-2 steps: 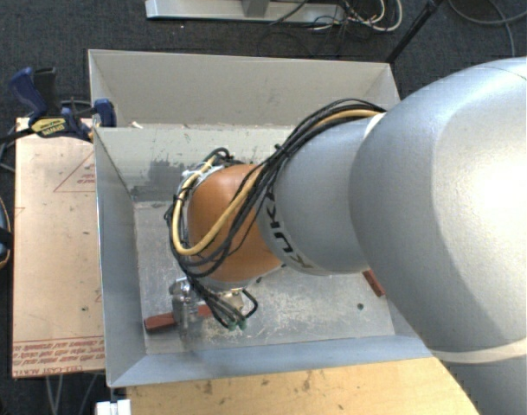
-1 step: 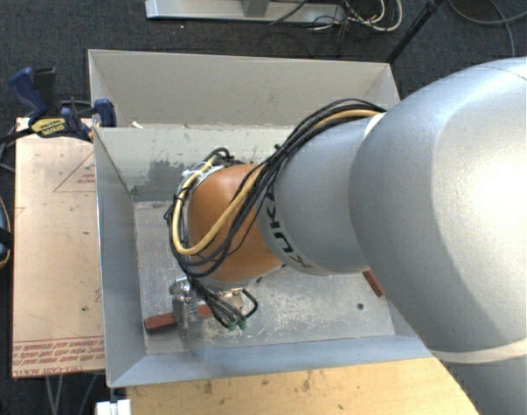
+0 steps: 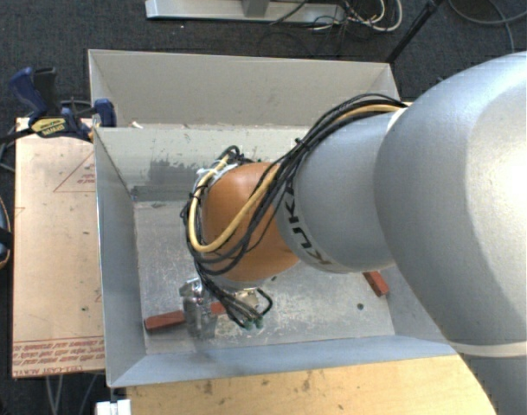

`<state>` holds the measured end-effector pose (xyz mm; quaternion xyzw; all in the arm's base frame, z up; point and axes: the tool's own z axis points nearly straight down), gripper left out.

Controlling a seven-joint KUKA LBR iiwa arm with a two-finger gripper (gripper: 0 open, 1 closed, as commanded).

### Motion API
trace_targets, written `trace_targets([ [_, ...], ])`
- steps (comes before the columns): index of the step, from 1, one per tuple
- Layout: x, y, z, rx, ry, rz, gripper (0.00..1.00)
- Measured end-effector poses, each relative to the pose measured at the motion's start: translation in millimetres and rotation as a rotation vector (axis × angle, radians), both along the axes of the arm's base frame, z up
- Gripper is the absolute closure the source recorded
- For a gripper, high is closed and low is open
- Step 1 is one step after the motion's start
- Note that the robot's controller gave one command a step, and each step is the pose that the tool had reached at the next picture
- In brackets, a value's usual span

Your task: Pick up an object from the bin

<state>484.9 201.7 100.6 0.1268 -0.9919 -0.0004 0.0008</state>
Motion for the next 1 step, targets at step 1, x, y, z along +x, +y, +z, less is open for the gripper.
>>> trace_targets([
  [1,-3.1,-5.5,-0.6,0.001,-0.004,0.033,0.0],
])
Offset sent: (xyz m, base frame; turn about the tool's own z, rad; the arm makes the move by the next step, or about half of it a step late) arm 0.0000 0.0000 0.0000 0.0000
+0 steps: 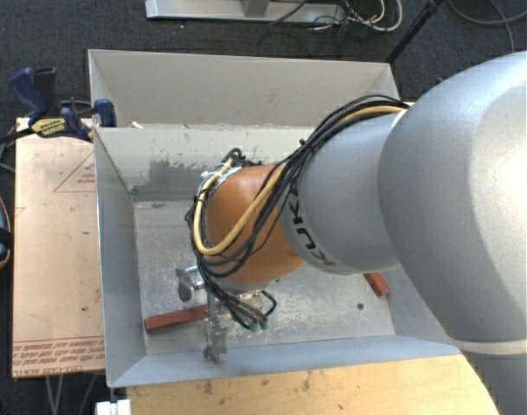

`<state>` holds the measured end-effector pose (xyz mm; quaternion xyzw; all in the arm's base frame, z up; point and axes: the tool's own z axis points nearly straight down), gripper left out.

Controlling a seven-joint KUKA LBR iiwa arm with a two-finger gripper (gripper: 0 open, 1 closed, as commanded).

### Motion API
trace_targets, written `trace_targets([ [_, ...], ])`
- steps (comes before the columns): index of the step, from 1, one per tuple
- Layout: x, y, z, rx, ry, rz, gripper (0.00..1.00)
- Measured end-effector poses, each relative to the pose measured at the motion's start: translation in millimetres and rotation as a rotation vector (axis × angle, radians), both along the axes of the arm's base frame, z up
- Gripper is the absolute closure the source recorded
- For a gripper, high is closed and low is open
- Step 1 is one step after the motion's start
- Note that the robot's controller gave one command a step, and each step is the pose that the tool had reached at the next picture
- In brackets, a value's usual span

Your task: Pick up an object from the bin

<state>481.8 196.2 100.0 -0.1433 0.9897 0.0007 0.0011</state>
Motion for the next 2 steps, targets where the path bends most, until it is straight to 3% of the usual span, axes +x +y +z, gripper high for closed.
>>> trace_targets([
  [1,0.1,0.3,-0.4,0.0,-0.001,0.001,0.0],
  [2,0.6,-10.6,-30.3,0.0,0.002,-0.151,1.0],
])
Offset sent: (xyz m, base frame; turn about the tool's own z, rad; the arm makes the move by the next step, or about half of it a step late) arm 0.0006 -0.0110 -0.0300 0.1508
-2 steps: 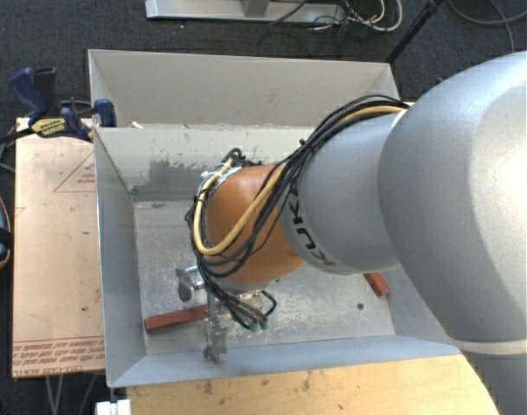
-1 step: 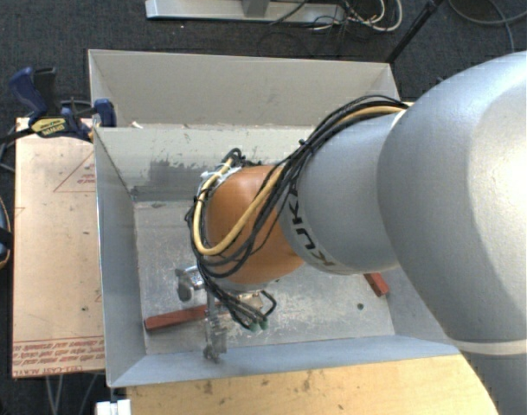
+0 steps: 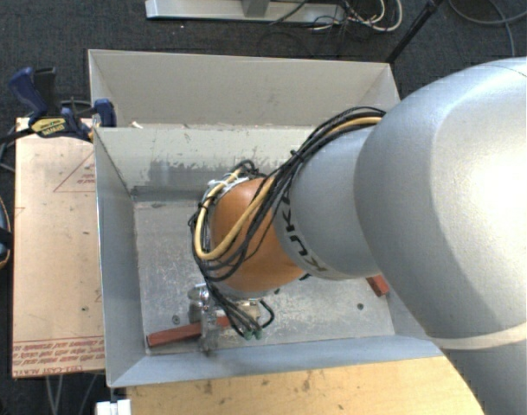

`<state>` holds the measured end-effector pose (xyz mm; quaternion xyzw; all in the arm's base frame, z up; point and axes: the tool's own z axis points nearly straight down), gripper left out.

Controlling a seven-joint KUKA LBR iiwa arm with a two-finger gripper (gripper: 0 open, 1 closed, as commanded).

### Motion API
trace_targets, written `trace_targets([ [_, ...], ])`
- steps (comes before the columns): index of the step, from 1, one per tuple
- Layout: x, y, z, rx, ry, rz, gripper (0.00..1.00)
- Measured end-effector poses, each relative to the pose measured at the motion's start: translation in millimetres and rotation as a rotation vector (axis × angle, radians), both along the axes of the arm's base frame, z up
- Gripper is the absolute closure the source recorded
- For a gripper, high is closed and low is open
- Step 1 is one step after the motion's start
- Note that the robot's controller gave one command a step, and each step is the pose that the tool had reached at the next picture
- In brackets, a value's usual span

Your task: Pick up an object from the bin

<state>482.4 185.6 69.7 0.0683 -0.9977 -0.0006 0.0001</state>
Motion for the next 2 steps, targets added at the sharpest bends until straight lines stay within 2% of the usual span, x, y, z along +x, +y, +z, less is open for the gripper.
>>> trace_targets([
  [1,0.0,-0.1,0.0,0.0,0.0,-0.001,1.0],
  [2,20.4,20.3,130.0,0.0,-0.002,0.01,1.0],
])
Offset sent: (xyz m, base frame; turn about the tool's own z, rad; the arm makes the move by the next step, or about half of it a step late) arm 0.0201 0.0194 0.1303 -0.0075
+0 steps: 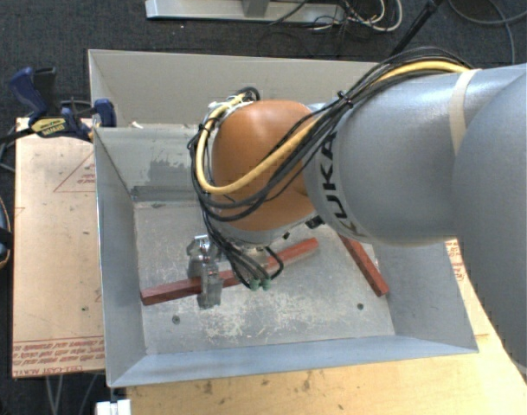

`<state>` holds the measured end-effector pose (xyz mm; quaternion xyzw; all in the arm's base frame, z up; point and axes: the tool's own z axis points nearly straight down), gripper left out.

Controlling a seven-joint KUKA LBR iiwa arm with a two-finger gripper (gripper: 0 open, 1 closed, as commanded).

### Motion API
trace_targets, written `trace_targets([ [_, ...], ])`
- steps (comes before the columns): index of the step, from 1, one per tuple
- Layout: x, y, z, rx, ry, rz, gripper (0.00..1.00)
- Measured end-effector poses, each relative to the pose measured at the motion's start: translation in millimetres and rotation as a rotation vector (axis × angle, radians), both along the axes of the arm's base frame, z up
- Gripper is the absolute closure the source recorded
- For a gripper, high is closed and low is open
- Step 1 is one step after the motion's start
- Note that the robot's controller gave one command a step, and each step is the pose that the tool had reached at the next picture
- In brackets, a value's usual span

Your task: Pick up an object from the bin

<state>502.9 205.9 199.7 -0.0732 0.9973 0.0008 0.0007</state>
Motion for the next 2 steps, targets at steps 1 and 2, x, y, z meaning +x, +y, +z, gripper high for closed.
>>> trace_targets([
  [1,0.0,0.0,0.0,0.0,0.0,0.0,1.0],
  [2,2.5,-3.0,31.4,-0.001,0.002,0.116,1.0],
])
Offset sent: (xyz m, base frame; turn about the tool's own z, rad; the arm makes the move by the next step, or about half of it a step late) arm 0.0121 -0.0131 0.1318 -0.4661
